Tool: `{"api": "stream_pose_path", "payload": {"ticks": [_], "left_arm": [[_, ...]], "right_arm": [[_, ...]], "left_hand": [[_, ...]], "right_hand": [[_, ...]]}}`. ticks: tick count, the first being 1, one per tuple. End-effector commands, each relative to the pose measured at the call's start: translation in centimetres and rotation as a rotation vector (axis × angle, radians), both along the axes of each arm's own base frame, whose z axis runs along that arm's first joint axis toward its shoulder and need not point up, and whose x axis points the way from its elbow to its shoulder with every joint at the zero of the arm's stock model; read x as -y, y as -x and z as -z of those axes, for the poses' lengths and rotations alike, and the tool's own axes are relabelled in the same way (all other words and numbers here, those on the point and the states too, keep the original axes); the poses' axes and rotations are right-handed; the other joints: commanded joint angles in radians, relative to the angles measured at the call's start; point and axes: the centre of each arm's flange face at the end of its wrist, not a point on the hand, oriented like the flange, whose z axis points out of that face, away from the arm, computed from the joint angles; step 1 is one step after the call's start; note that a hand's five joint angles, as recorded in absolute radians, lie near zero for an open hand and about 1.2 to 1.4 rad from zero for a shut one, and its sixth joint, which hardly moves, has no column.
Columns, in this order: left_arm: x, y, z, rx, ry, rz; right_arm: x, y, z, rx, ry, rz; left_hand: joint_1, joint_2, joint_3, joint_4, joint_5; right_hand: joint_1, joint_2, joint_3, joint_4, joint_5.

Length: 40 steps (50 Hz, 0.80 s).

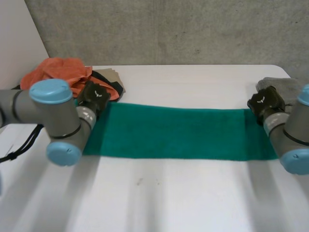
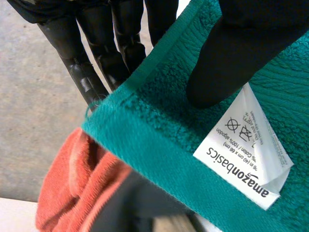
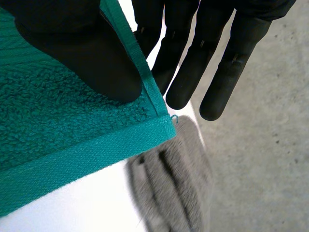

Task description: Fold the laundry.

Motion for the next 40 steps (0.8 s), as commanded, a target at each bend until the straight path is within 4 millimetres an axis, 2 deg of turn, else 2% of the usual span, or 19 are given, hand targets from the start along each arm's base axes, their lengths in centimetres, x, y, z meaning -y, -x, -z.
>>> {"api": "stream_pose_path", "payload": {"ticks": [1,6,7,8,9,10,14,17,18,23,27,31,35,39,40], "left_arm": [[4.0,1.3,1.0,-0.017,0.063,-0.047],[5.1,2.3,1.5,-0.026,0.083,-0.042],[5.0,2.6,1.6,-0.028,0.084,-0.039],[4.9,2.9,1.6,-0.028,0.086,-0.036],[4.8,2.9,1.6,-0.029,0.084,-0.039],[4.5,3.2,1.7,-0.028,0.081,-0.044],[3.3,4.0,1.7,-0.032,0.066,-0.048],[2.6,3.8,0.7,-0.039,0.054,-0.047],[2.3,3.8,0.1,-0.047,0.053,-0.045],[0.1,2.7,-1.9,-0.131,-0.001,-0.043],[-2.0,1.9,-3.0,-0.235,-0.074,-0.012],[-3.9,0.9,-2.9,-0.349,-0.188,0.039],[-5.0,0.0,-2.8,-0.441,-0.274,0.089],[-5.8,-0.1,-2.6,-0.477,-0.308,0.118],[-5.9,-0.2,-2.7,-0.481,-0.305,0.118]], "right_arm": [[3.6,-1.6,1.4,0.003,0.073,-0.016],[5.6,-2.2,2.3,0.022,0.11,-0.019],[6.2,-2.3,2.1,0.03,0.135,-0.015],[6.5,-2.3,2.0,0.036,0.149,-0.009],[6.7,-2.4,2.0,0.043,0.156,-0.005],[6.8,-2.4,1.6,0.067,0.166,0.003],[6.2,-2.0,0.4,0.173,0.134,0.029],[4.4,-1.3,-1.5,0.247,0.051,0.042],[3.2,-1.0,-2.6,0.28,0.007,0.043],[-0.2,0.6,-4.1,0.373,-0.153,0.048],[-2.3,2.0,-3.2,0.406,-0.298,0.053],[-3.5,2.9,-1.8,0.414,-0.403,0.051],[-3.9,3.9,-0.8,0.419,-0.436,0.074],[-3.4,4.4,0.0,0.422,-0.438,0.089],[-3.2,4.5,0.7,0.42,-0.436,0.094]], "left_hand": [[0.245,0.198,0.202,0.195,0.233],[0.245,0.198,0.202,0.195,0.233],[0.077,0.029,0.034,0.027,0.065],[-0.384,-0.431,-0.427,-0.434,-0.396],[-0.717,-0.764,-0.76,-0.767,-0.729],[-0.964,-1.012,-1.007,-1.015,-0.976],[-0.976,-1.024,-1.019,-1.027,-0.988],[-0.976,-1.024,-1.019,-1.027,-0.988],[-0.976,-1.024,-1.019,-1.027,-0.988],[-0.976,-1.024,-1.019,-1.027,-0.988],[-0.976,-1.023,-1.019,-1.026,-0.988],[-0.973,-1.02,-1.016,-1.023,-0.985],[-0.97,-1.017,-1.013,-1.02,-0.982],[-0.964,-1.012,-1.007,-1.014,-0.976],[-0.964,-1.012,-1.007,-1.014,-0.976]], "right_hand": [[0.272,0.222,0.209,0.198,0.192],[0.272,0.222,0.209,0.198,0.192],[-0.37,-0.419,-0.433,-0.443,-0.449],[-0.847,-0.897,-0.91,-0.921,-0.926],[-0.95,-1.0,-1.013,-1.024,-1.029],[-0.95,-1.0,-1.013,-1.024,-1.029],[-0.95,-1.0,-1.013,-1.024,-1.029],[-0.95,-1.0,-1.013,-1.024,-1.029],[-0.95,-1.0,-1.013,-1.024,-1.029],[-0.914,-0.964,-0.977,-0.988,-0.993],[-0.77,-0.819,-0.833,-0.843,-0.849],[-0.676,-0.725,-0.739,-0.75,-0.755],[-0.62,-0.669,-0.683,-0.694,-0.699],[-0.585,-0.634,-0.648,-0.658,-0.664],[-0.57,-0.62,-0.633,-0.644,-0.649]]}}
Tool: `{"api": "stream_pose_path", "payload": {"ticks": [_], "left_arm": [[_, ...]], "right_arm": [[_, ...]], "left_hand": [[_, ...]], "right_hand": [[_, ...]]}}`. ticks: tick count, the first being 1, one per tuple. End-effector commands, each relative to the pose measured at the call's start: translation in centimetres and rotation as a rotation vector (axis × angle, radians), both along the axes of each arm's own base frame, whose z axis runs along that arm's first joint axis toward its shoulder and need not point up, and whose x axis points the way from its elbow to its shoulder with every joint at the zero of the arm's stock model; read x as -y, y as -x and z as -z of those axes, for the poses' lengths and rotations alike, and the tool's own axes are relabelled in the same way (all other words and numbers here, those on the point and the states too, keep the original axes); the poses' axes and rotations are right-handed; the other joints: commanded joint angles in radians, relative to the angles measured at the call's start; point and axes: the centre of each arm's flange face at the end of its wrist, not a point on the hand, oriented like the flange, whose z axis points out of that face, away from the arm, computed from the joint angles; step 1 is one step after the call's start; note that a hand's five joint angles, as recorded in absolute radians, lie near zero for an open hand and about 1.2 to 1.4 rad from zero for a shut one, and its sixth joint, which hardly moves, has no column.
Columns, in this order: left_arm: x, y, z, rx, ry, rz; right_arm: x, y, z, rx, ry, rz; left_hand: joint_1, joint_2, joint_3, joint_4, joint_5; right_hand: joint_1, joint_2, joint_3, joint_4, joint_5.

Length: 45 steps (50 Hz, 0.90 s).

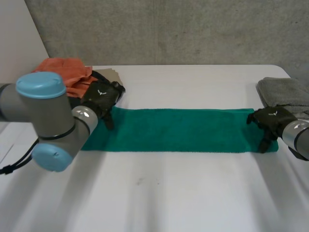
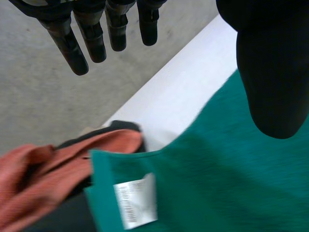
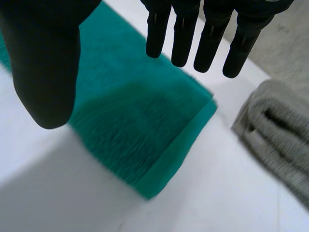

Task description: Fold the laundry.

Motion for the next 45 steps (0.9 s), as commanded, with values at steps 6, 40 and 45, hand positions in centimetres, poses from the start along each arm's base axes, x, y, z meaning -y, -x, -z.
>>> {"api": "stream_pose_path", "payload": {"ticks": [6,40,45], "left_arm": [[-1.8,-0.8,0.0,-0.093,-0.045,0.053],[-4.4,-2.0,-3.7,-0.131,0.041,0.062],[-4.5,-2.0,-3.5,-0.13,0.04,0.061]], "right_arm": [[2.0,1.5,3.3,-0.013,0.027,0.046],[0.2,2.2,0.4,0.079,0.122,-0.074],[0.4,2.3,2.5,0.065,0.072,-0.072]], "left_hand": [[0.001,-0.014,-0.023,-0.014,-0.034],[-0.005,-0.02,-0.029,-0.019,-0.04],[-0.005,-0.02,-0.029,-0.019,-0.04]], "right_hand": [[0.739,0.753,0.737,0.735,0.729],[0.078,0.091,0.076,0.074,0.068],[0.154,0.168,0.152,0.15,0.144]]}}
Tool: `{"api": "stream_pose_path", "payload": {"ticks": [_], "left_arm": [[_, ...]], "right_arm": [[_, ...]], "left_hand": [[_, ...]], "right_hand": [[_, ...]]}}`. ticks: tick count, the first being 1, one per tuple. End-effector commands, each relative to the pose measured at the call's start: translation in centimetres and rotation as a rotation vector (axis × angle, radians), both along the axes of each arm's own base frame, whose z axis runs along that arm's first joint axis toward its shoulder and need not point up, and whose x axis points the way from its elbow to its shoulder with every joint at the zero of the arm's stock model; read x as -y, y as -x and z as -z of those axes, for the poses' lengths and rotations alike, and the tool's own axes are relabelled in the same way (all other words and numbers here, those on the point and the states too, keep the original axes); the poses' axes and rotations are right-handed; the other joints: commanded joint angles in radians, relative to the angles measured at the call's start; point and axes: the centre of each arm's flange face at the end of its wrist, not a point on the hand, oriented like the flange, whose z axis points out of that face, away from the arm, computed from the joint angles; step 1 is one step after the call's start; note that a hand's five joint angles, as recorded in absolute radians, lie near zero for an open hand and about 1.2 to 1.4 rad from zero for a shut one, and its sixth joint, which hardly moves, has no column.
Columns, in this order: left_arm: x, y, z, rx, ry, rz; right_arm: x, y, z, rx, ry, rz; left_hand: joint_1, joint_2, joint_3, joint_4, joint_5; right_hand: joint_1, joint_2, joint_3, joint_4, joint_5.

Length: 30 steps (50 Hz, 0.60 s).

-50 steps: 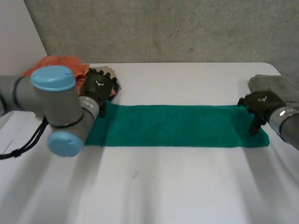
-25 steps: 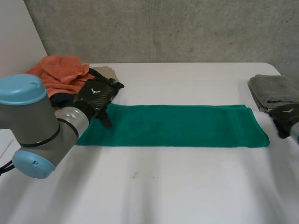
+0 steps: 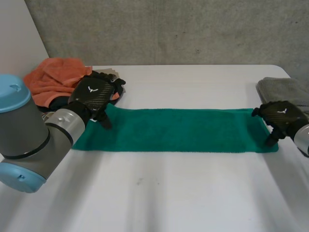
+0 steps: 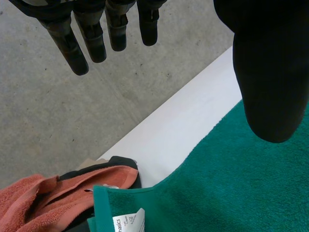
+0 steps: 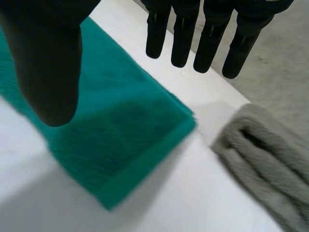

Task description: Fold the laundry.

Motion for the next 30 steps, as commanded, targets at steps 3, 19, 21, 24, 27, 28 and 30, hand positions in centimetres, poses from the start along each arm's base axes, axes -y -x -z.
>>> {"api": "stream_pose_path", "payload": {"ticks": [3,19,21,24,27,28,30], "left_arm": [[-0.2,-0.1,0.6,0.002,-0.006,0.0],[-0.2,-0.2,1.4,0.0,-0.001,-0.004],[-0.2,-0.2,1.3,-0.001,0.001,-0.004],[-0.2,-0.2,1.0,-0.002,0.008,-0.003],[-0.3,-0.3,0.7,-0.005,0.016,-0.003],[-0.3,-0.3,0.3,-0.009,0.026,-0.003],[-0.3,-0.4,0.1,-0.013,0.033,-0.007]], "right_arm": [[0.3,0.2,2.9,-0.032,-0.062,-0.004],[2.3,1.8,4.0,-0.162,0.005,0.107],[2.8,2.9,3.6,-0.196,0.027,0.18],[3.7,5.5,2.8,-0.241,0.071,0.273],[4.0,7.1,1.7,-0.303,0.117,0.299],[4.1,7.9,0.8,-0.357,0.147,0.308],[4.3,8.6,0.0,-0.411,0.171,0.319]], "left_hand": [[-0.005,-0.02,-0.029,-0.019,-0.04],[-0.008,-0.023,-0.032,-0.022,-0.043],[-0.008,-0.023,-0.032,-0.022,-0.043],[-0.008,-0.023,-0.032,-0.022,-0.043],[-0.008,-0.023,-0.032,-0.022,-0.043],[-0.011,-0.026,-0.035,-0.025,-0.046],[-0.011,-0.026,-0.035,-0.025,-0.046]], "right_hand": [[0.199,0.214,0.201,0.192,0.186],[0.952,0.967,0.955,0.946,0.939],[0.952,0.967,0.955,0.946,0.939],[0.952,0.967,0.955,0.946,0.939],[0.952,0.967,0.955,0.946,0.939],[0.952,0.967,0.955,0.946,0.939],[0.952,0.967,0.955,0.946,0.939]]}}
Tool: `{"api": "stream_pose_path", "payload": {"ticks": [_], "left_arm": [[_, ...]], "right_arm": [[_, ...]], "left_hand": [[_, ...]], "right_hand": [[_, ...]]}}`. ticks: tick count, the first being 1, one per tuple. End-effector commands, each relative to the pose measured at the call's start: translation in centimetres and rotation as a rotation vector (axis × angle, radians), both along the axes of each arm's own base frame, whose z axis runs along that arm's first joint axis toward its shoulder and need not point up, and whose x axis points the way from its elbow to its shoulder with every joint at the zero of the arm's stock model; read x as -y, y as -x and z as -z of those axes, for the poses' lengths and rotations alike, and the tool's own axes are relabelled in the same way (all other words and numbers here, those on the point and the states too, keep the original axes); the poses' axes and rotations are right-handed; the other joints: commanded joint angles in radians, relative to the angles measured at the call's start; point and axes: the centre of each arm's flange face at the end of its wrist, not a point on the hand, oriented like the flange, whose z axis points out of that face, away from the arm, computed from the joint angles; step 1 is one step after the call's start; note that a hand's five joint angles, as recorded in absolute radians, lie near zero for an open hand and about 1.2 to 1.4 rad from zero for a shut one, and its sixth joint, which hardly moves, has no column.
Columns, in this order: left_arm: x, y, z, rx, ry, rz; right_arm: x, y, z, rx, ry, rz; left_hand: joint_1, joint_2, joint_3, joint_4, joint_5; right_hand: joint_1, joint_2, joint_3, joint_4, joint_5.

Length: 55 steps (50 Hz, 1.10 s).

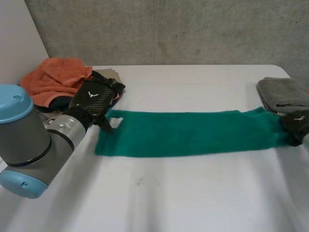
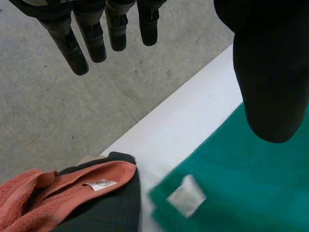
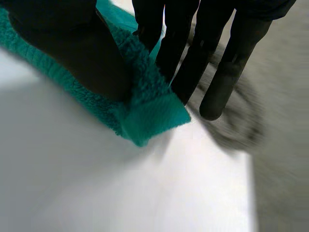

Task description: Fold the laundry.

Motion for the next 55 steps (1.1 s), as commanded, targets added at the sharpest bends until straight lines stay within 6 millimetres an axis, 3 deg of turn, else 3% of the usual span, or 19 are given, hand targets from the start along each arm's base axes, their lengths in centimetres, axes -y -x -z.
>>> {"api": "stream_pose_path", "payload": {"ticks": [1,8,12,13,15,16,19,21,23,24,29,31,34,39,42,43,47,50,55], "left_arm": [[-0.1,-0.2,-1.1,-0.01,0.028,-0.003],[-0.6,-0.4,-1.6,-0.016,0.039,-0.004],[-0.9,-0.6,-1.8,-0.017,0.042,-0.007],[-1.1,-0.7,-2.0,-0.018,0.045,-0.009],[-1.1,-0.9,-2.1,-0.019,0.046,-0.014],[-1.1,-1.2,-2.1,-0.018,0.045,-0.023],[-1.0,-1.7,-2.1,-0.018,0.045,-0.037],[-1.0,-1.8,-2.1,-0.017,0.044,-0.04],[-1.1,-1.9,-1.9,-0.014,0.036,-0.04],[-1.2,-1.9,-1.7,-0.012,0.031,-0.04],[-1.5,-2.0,-1.2,-0.008,0.019,-0.04],[-1.4,-2.0,-1.1,-0.007,0.018,-0.041],[-1.4,-2.0,-1.1,-0.008,0.021,-0.041],[-1.4,-1.9,-1.2,-0.011,0.026,-0.037],[-1.4,-1.7,-1.5,-0.015,0.036,-0.03],[-1.4,-1.5,-1.6,-0.018,0.045,-0.027],[-1.3,-1.1,-2.2,-0.029,0.072,-0.017],[-1.6,-0.7,-2.4,-0.034,0.083,-0.001],[-2.1,0.1,-2.3,-0.036,0.084,0.026]], "right_arm": [[0.9,3.9,-3.3,-0.211,0.102,0.068],[1.5,2.8,-4.7,-0.336,0.163,0.003],[0.6,-3.9,-6.6,-0.336,0.265,-0.174],[-0.5,-7.5,-7.0,-0.321,0.311,-0.282],[-1.6,-10.4,-7.3,-0.307,0.349,-0.375],[-3.2,-13.5,-7.7,-0.29,0.397,-0.482],[-6.0,-17.9,-7.8,-0.262,0.461,-0.648],[-9.4,-22.0,-7.6,-0.228,0.513,-0.812],[-11.6,-24.3,-6.8,-0.206,0.528,-0.907],[-13.4,-26.3,-5.1,-0.189,0.52,-0.991],[-18.7,-30.6,-0.7,-0.195,0.51,-1.191],[-20.2,-31.4,0.8,-0.217,0.498,-1.24],[-20.4,-31.4,1.7,-0.233,0.481,-1.242],[-20.7,-30.5,1.4,-0.211,0.431,-1.193],[-19.7,-29.5,-0.2,-0.161,0.399,-1.093],[-18.0,-28.0,-2.1,-0.108,0.379,-0.985],[-14.8,-23.7,-5.3,0.1,0.249,-0.73],[-13.9,-22.0,-5.2,0.204,0.138,-0.64],[-12.0,-18.0,-2.2,0.251,-0.077,-0.47]], "left_hand": [[-0.011,-0.026,-0.035,-0.025,-0.046],[-0.011,-0.026,-0.035,-0.025,-0.046],[-0.011,-0.026,-0.035,-0.025,-0.046],[-0.011,-0.026,-0.035,-0.025,-0.046],[-0.011,-0.026,-0.035,-0.025,-0.046],[-0.011,-0.026,-0.035,-0.025,-0.046],[-0.012,-0.027,-0.036,-0.026,-0.047],[-0.012,-0.027,-0.036,-0.026,-0.047],[-0.012,-0.027,-0.036,-0.026,-0.047],[-0.012,-0.027,-0.036,-0.026,-0.047],[-0.012,-0.027,-0.036,-0.026,-0.047],[-0.012,-0.027,-0.036,-0.026,-0.047],[-0.012,-0.027,-0.036,-0.026,-0.047],[-0.012,-0.027,-0.036,-0.026,-0.047],[-0.012,-0.027,-0.036,-0.026,-0.047],[-0.012,-0.027,-0.036,-0.026,-0.047],[-0.012,-0.027,-0.036,-0.026,-0.047],[-0.012,-0.027,-0.036,-0.026,-0.047],[-0.012,-0.027,-0.036,-0.026,-0.047]], "right_hand": [[0.3,0.221,0.215,0.201,0.212],[0.3,0.221,0.215,0.201,0.212],[0.3,0.221,0.215,0.201,0.212],[0.3,0.221,0.215,0.201,0.212],[0.3,0.221,0.215,0.201,0.212],[0.3,0.221,0.215,0.201,0.212],[0.3,0.221,0.215,0.201,0.212],[0.3,0.221,0.215,0.201,0.212],[0.3,0.221,0.215,0.201,0.212],[0.3,0.221,0.215,0.201,0.212],[0.3,0.221,0.215,0.201,0.212],[0.3,0.221,0.215,0.201,0.212],[0.3,0.221,0.215,0.201,0.212],[-0.922,-1.001,-1.007,-1.021,-1.01],[-0.922,-1.001,-1.007,-1.021,-1.01],[-0.922,-1.001,-1.007,-1.021,-1.01],[-0.922,-1.001,-1.007,-1.021,-1.01],[-0.922,-1.001,-1.007,-1.021,-1.01],[-0.922,-1.001,-1.007,-1.021,-1.01]]}}
